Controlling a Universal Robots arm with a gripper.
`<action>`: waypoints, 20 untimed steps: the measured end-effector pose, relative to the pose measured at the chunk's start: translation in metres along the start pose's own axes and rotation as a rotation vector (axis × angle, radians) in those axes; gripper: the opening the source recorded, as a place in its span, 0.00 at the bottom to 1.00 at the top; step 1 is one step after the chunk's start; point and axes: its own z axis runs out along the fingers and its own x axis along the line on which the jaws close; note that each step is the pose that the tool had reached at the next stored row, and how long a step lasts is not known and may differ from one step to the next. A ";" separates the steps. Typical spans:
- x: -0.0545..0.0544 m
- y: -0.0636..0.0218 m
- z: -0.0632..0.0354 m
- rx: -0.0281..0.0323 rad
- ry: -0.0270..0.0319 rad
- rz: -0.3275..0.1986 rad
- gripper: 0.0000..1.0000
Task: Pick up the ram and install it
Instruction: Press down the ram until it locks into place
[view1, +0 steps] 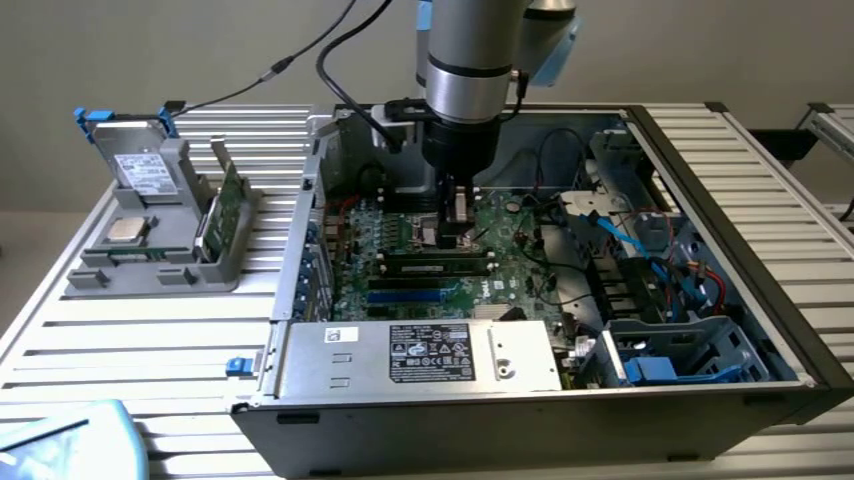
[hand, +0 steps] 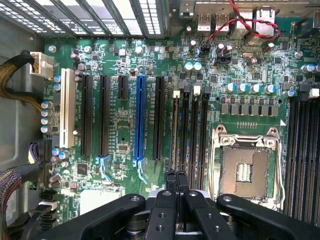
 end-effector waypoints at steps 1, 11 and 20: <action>0.000 0.0000 0.0000 -0.0009 -0.0006 0.014 0.11; 0.000 0.0000 0.0011 -0.0109 -0.0071 0.168 0.11; 0.000 -0.0001 0.0023 -0.0184 -0.0097 0.290 0.11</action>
